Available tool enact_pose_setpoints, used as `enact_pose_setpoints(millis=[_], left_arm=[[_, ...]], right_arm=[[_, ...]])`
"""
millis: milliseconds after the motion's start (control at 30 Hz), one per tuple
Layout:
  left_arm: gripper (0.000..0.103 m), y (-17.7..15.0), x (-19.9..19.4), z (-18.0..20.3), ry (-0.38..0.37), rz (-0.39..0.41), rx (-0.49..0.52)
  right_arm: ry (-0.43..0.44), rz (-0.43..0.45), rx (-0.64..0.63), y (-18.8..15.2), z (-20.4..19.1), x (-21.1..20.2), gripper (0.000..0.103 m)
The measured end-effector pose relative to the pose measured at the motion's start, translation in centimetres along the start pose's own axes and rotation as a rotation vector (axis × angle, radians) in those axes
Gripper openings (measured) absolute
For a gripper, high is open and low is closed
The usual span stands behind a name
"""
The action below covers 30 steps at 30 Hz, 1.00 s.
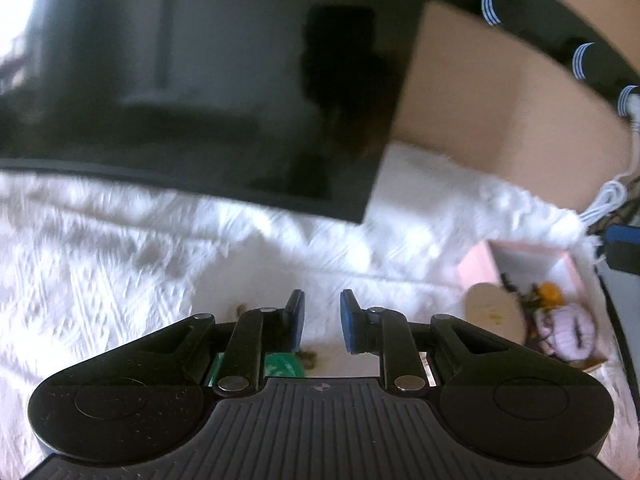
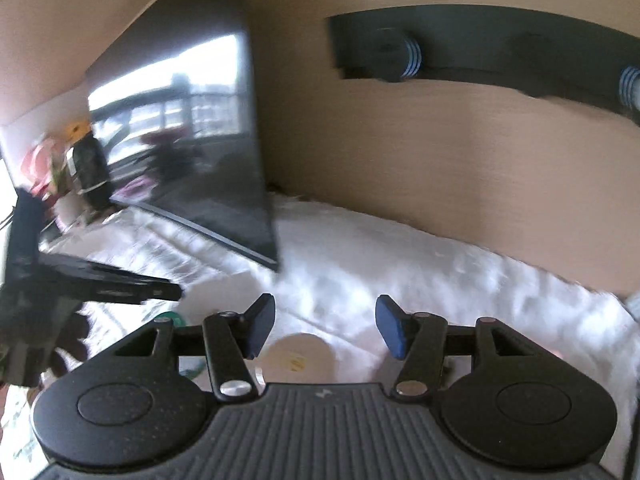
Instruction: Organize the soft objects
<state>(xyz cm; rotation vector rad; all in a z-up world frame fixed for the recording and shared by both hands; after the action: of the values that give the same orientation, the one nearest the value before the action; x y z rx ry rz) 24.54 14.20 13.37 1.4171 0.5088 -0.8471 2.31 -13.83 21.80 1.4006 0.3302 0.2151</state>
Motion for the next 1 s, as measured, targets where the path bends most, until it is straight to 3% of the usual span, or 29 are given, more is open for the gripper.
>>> enact_pose_setpoints(millis=[233, 400, 667, 867, 1000], left_arm=[[0.022, 1.3, 5.1, -1.9, 0.041, -0.202, -0.14], [0.025, 1.9, 6.7, -2.2, 0.148, -0.266, -0.085], [0.028, 1.0, 10.5, -1.5, 0.104, -0.43, -0.105], [0.028, 2.6, 11.0, -2.0, 0.202, -0.424, -0.033], [0.028, 2.3, 12.6, -3.2, 0.226, -0.479, 0.0]], right_arm=[[0.077, -0.035, -0.068, 1.7, -2.5, 2.7, 0.056], [0.111, -0.037, -0.09, 2.2, -1.8, 4.3, 0.056], [0.093, -0.052, -0.088, 2.5, 0.3, 7.0, 0.056], [0.109, -0.079, -0.07, 1.9, 0.9, 8.1, 0.056], [0.127, -0.11, -0.051, 1.6, 1.0, 8.5, 0.056]])
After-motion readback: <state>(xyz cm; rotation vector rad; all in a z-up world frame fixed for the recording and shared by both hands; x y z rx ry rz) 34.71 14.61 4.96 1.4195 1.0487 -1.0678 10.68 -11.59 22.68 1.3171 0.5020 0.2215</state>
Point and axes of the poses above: each gripper's, at about its wrist camera, not at the fingertips, and x roughly the way its jaws point, z to its right, y to its top, the point moved 3 cm from there along x, roughly the way its jaws point, and after that the axes turned 3 degrees about x, right-handed, at the moved point
